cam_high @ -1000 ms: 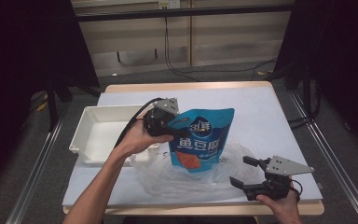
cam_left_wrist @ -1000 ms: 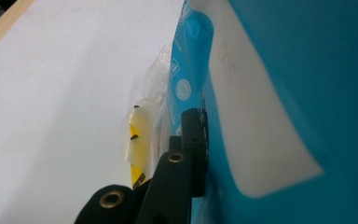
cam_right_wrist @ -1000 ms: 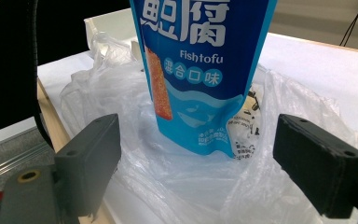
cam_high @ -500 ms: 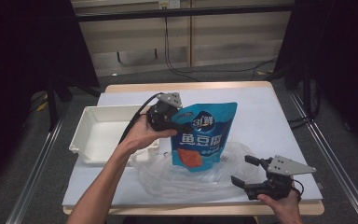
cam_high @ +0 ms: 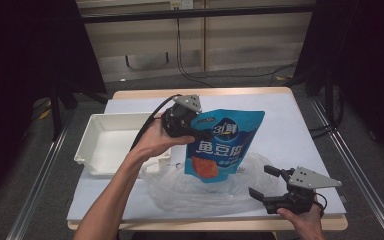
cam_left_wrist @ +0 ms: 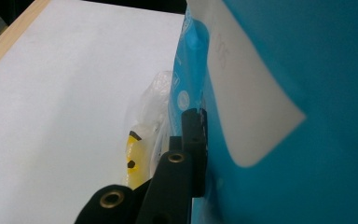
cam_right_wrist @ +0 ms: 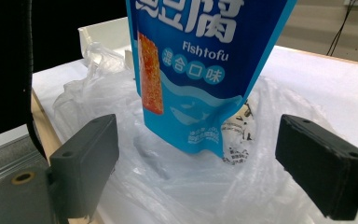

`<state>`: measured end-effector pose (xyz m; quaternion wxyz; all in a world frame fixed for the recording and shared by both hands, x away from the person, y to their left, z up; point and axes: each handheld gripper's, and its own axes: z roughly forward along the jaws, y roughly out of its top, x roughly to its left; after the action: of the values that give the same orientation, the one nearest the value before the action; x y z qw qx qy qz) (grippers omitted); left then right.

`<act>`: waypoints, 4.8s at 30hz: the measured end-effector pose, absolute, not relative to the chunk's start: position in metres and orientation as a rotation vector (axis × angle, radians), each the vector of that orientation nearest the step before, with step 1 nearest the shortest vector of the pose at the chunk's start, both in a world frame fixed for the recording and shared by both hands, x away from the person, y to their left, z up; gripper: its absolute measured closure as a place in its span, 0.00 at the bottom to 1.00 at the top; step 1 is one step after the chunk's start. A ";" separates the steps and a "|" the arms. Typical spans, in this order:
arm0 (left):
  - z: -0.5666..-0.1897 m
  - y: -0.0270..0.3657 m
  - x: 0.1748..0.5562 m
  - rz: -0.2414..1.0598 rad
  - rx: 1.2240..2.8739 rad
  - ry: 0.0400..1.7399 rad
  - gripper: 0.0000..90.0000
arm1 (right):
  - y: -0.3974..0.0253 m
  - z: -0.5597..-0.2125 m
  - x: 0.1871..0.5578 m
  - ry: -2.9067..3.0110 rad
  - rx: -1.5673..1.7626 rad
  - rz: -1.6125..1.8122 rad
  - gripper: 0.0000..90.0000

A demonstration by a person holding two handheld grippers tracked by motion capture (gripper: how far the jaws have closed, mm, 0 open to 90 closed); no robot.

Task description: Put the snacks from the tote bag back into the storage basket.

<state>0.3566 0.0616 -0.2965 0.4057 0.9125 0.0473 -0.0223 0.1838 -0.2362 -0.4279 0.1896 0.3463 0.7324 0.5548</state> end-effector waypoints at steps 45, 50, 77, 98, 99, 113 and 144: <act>-0.226 0.114 0.365 -0.016 2.227 0.132 1.00 | -0.236 -0.428 0.184 2.058 0.972 1.569 0.14; -0.218 0.118 0.368 0.005 2.230 0.146 1.00 | -0.237 -0.428 0.184 2.061 0.971 1.567 0.13; -0.194 0.164 0.402 0.117 2.197 0.295 1.00 | -0.237 -0.428 0.184 2.065 0.966 1.575 0.13; -0.208 0.208 0.430 0.133 2.178 0.447 1.00 | -0.239 -0.431 0.186 2.065 0.974 1.576 0.13; -0.207 0.211 0.431 0.136 2.173 0.456 1.00 | -0.240 -0.431 0.186 2.064 0.975 1.575 0.13; -0.217 0.244 0.449 0.195 2.193 0.534 1.00 | -0.244 -0.434 0.189 2.055 0.998 1.582 0.13; -0.279 0.242 0.486 0.181 2.185 0.651 1.00 | -0.238 -0.431 0.186 2.073 0.973 1.577 0.13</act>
<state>0.4863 0.2420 -0.2792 0.4142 0.8695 0.2592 0.0720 0.1863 -0.2380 -0.4314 0.1797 0.3444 0.7334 0.5579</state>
